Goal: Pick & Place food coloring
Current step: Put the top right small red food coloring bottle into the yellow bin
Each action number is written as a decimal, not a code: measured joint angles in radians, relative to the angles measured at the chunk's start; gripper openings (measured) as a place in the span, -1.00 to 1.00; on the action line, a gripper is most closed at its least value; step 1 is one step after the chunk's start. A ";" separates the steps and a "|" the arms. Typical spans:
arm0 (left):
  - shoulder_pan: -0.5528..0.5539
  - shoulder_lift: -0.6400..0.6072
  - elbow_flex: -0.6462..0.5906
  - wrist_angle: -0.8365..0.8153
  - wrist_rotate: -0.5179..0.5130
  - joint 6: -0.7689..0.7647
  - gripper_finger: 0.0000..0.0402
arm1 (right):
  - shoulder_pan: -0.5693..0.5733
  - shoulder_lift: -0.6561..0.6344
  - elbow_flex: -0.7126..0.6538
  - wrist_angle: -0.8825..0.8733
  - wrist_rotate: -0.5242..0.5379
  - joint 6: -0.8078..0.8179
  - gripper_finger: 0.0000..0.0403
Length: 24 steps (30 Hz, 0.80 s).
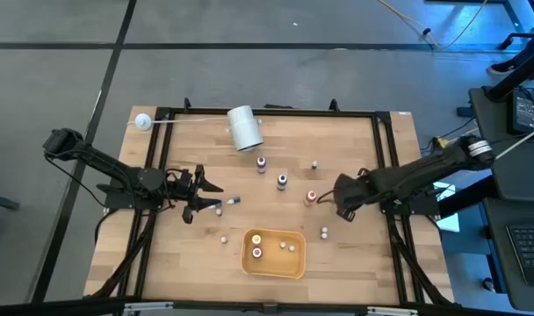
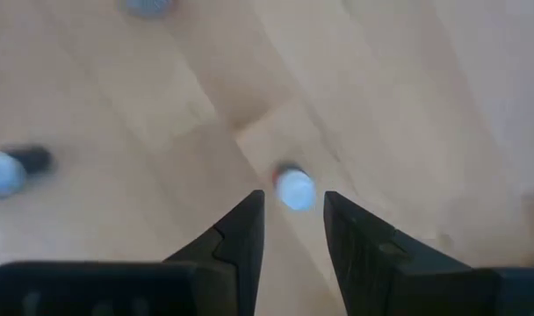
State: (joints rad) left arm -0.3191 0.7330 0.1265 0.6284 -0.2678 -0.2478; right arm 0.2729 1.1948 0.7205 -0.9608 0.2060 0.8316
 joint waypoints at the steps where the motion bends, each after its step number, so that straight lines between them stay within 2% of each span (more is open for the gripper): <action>1: 0.000 0.000 0.000 0.000 0.000 0.003 -0.15 | -0.012 -0.028 -0.018 0.030 -0.018 0.002 -0.40; 5: 0.000 0.000 0.000 0.000 0.000 0.006 -0.15 | -0.036 -0.090 -0.053 0.058 -0.073 -0.001 -0.40; 14: 0.000 0.000 0.000 0.000 0.000 0.007 -0.15 | -0.037 -0.096 -0.058 0.055 -0.060 -0.001 -0.38; 24: 0.000 0.000 0.000 -0.001 0.000 0.007 -0.15 | -0.037 -0.091 -0.058 0.075 0.055 -0.007 0.05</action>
State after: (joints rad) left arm -0.3188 0.7330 0.1265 0.6275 -0.2680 -0.2413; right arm 0.2356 1.1042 0.6624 -0.8854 0.2608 0.8246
